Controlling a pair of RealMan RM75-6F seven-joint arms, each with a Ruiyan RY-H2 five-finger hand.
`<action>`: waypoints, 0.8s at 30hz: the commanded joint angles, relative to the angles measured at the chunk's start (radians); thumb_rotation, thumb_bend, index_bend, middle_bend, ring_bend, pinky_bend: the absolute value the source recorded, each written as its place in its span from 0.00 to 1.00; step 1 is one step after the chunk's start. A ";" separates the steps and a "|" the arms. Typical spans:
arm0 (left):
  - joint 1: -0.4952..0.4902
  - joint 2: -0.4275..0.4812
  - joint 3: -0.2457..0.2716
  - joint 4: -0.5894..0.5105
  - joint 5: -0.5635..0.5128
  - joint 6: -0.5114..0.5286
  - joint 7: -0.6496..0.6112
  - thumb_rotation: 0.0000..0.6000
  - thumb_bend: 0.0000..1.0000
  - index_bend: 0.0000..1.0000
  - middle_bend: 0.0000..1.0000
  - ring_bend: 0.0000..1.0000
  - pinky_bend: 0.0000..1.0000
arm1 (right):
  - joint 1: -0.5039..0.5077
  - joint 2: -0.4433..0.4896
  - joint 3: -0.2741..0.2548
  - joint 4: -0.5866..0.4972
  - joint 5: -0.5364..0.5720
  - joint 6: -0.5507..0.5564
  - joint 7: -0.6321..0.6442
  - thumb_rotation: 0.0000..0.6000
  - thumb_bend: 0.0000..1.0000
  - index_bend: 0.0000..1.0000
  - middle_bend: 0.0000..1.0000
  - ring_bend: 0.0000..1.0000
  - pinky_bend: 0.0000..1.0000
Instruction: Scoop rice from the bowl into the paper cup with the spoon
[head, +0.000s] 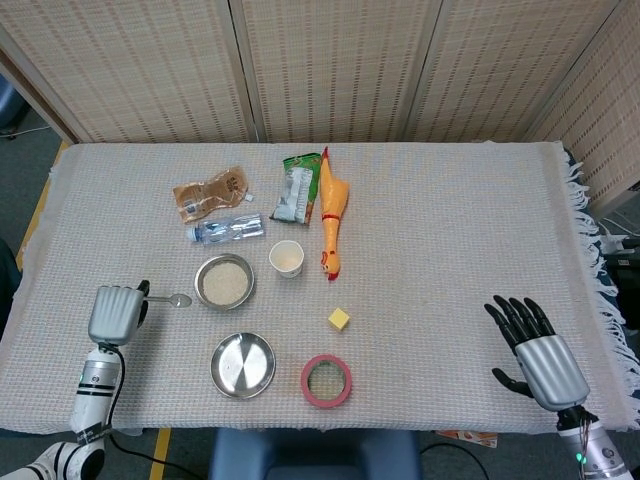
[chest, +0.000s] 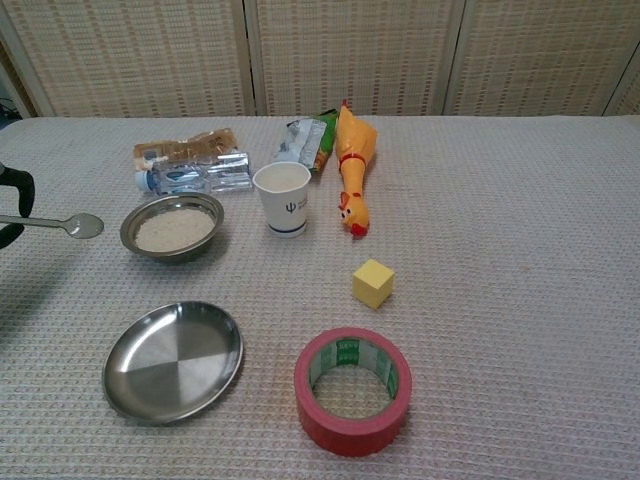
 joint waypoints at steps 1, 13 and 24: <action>-0.025 0.052 -0.052 -0.161 -0.084 -0.012 0.184 1.00 0.38 0.55 1.00 1.00 1.00 | 0.000 0.006 -0.006 -0.003 -0.009 -0.001 0.002 1.00 0.10 0.00 0.00 0.00 0.00; -0.163 -0.057 -0.103 -0.238 -0.307 -0.022 0.715 1.00 0.38 0.54 1.00 1.00 1.00 | 0.001 0.061 -0.049 -0.034 -0.069 -0.003 0.076 1.00 0.10 0.00 0.00 0.00 0.00; -0.240 -0.195 -0.076 -0.123 -0.321 0.047 0.871 1.00 0.38 0.54 1.00 1.00 1.00 | -0.002 0.071 -0.049 -0.035 -0.076 0.005 0.091 1.00 0.10 0.00 0.00 0.00 0.00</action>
